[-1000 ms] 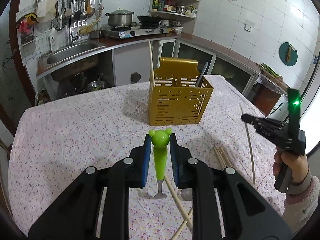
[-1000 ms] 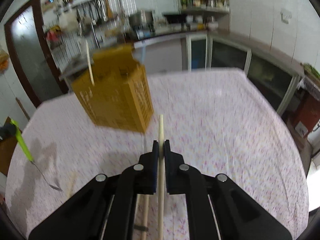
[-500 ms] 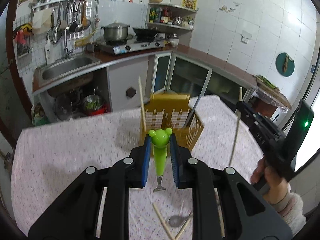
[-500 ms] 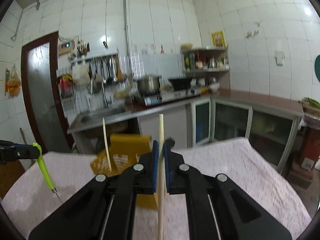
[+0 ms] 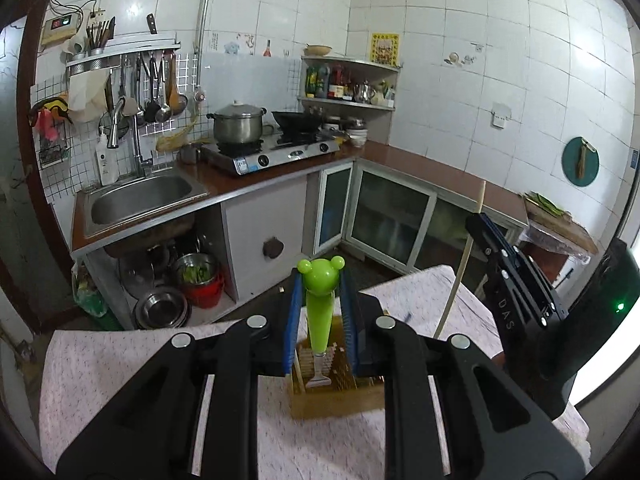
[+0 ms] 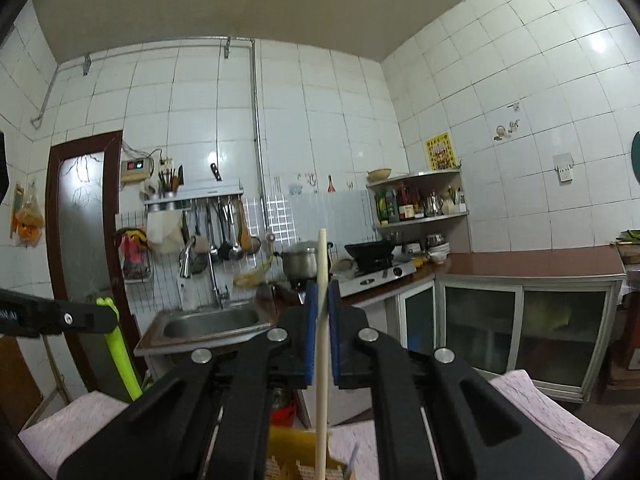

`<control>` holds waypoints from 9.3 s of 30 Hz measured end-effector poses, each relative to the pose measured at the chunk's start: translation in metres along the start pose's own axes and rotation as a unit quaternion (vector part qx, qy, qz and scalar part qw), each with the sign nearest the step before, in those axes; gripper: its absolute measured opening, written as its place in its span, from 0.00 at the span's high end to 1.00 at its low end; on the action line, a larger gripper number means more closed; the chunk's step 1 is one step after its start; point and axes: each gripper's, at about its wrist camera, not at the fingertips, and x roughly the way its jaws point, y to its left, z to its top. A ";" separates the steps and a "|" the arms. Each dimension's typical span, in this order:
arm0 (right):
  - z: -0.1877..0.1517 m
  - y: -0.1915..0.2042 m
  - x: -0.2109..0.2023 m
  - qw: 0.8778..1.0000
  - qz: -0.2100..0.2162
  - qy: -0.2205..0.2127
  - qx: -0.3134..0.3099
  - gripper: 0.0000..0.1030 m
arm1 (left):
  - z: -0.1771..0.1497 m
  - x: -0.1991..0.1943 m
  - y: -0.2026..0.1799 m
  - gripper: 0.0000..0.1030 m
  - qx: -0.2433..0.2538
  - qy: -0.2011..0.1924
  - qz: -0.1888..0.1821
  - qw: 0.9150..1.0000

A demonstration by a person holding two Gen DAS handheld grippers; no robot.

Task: Organize utensils
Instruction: 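Carry the fork and chopstick up and lower them into the yellow holder, then open both tools to release the fork and chopstick in the holder, then grasp a wooden chopstick with the left tool while the right tool grasps another, then carry both chopsticks to the yellow holder and lower them in, then open both tools to release the chopsticks into the holder, then grasp a wooden chopstick with the left tool while the right tool grasps another, then lift both chopsticks and lower them into the yellow holder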

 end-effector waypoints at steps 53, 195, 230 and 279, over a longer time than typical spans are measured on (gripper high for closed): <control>-0.223 -0.050 -0.094 0.837 -0.056 0.541 -0.062 0.38 | -0.263 0.038 0.037 0.40 -0.107 0.323 0.038 0.940; -0.225 -0.026 -0.103 0.821 -0.052 0.568 -0.017 0.77 | -0.307 -0.027 -0.040 0.49 0.057 0.285 0.002 0.957; -0.224 -0.011 -0.068 0.794 -0.035 0.606 -0.041 0.94 | -0.297 0.016 0.029 1.00 -0.081 0.342 -0.016 0.936; -0.121 -0.013 -0.098 0.909 -0.004 0.415 -0.034 0.94 | -0.199 -0.030 0.032 0.96 -0.074 0.147 -0.056 0.985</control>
